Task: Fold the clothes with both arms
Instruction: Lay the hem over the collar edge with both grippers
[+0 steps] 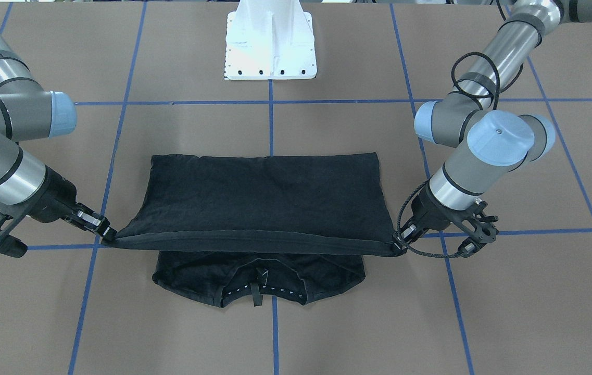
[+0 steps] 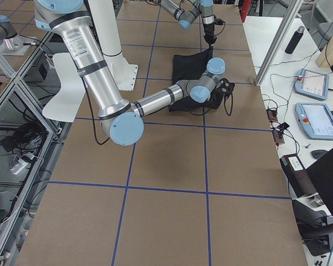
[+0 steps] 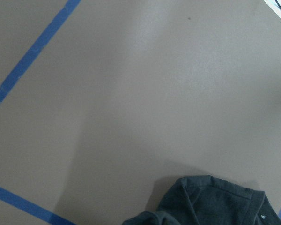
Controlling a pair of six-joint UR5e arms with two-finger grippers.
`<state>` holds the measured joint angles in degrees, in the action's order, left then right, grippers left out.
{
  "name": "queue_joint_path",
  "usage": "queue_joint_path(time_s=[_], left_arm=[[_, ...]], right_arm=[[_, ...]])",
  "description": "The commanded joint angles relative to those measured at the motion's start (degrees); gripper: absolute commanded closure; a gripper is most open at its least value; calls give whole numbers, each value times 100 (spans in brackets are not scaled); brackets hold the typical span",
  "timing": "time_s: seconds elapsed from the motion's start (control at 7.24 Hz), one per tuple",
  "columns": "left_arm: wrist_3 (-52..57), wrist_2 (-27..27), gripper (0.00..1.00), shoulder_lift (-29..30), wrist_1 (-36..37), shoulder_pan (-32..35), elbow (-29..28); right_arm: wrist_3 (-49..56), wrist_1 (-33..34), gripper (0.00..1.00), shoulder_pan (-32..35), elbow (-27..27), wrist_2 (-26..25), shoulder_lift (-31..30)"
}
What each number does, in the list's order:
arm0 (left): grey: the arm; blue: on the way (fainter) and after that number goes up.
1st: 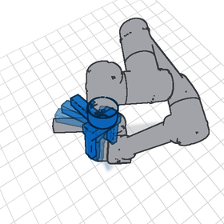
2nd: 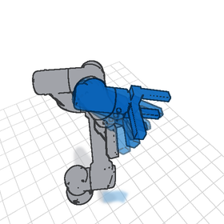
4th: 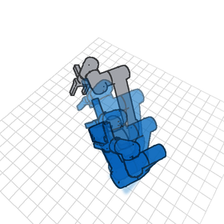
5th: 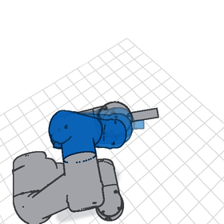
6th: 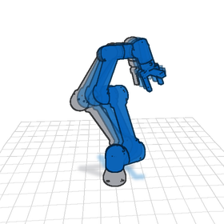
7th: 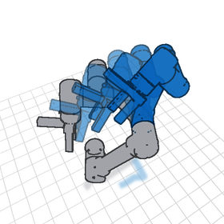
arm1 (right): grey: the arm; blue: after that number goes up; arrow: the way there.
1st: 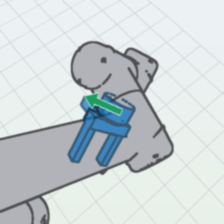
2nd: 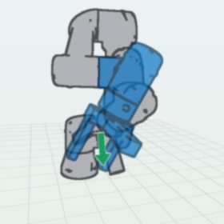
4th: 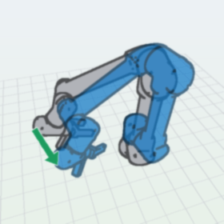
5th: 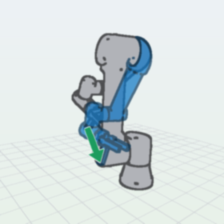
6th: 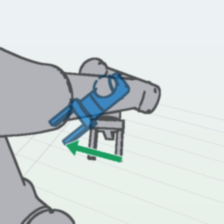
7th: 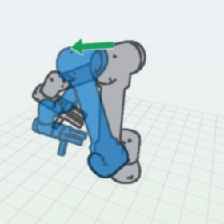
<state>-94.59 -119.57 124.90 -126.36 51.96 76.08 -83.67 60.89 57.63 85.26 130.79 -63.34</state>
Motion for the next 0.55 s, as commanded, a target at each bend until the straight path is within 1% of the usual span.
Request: queue_joint_path(time_s=[0.0, 0.41], left_arm=[[89, 12, 100, -1, -29, 209, -50], [11, 12, 100, 60, -20, 192, -111]], right_arm=[[8, -7, 100, -6, -246, -202, 50], [-53, 2, 100, 2, -256, -194, 190]])
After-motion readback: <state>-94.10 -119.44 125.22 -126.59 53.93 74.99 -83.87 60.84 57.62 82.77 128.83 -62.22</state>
